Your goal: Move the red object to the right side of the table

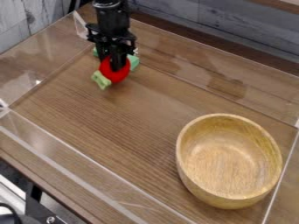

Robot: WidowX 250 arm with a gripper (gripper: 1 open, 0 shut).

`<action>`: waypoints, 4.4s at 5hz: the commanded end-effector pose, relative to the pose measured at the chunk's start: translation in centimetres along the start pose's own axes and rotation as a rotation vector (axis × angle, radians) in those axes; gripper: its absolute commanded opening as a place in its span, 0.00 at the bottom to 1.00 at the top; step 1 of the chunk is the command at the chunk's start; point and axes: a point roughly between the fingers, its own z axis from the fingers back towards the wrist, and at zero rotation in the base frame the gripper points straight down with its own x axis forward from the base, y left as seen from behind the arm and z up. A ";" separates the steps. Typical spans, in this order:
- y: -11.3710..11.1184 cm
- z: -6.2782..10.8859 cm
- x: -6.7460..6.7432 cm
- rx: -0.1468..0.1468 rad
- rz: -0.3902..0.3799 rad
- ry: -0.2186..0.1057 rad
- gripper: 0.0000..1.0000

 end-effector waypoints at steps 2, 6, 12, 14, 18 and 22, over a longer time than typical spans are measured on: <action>-0.6 1.5 0.6 0.019 -0.014 -0.029 0.00; -2.8 3.9 1.2 -0.006 -0.035 -0.064 0.00; -10.5 -0.2 3.3 -0.007 -0.163 -0.032 0.00; -10.5 -0.1 3.3 -0.016 -0.161 -0.038 0.00; -10.6 0.0 3.2 -0.031 -0.156 -0.052 0.00; -10.5 0.7 3.0 -0.048 -0.149 -0.072 0.00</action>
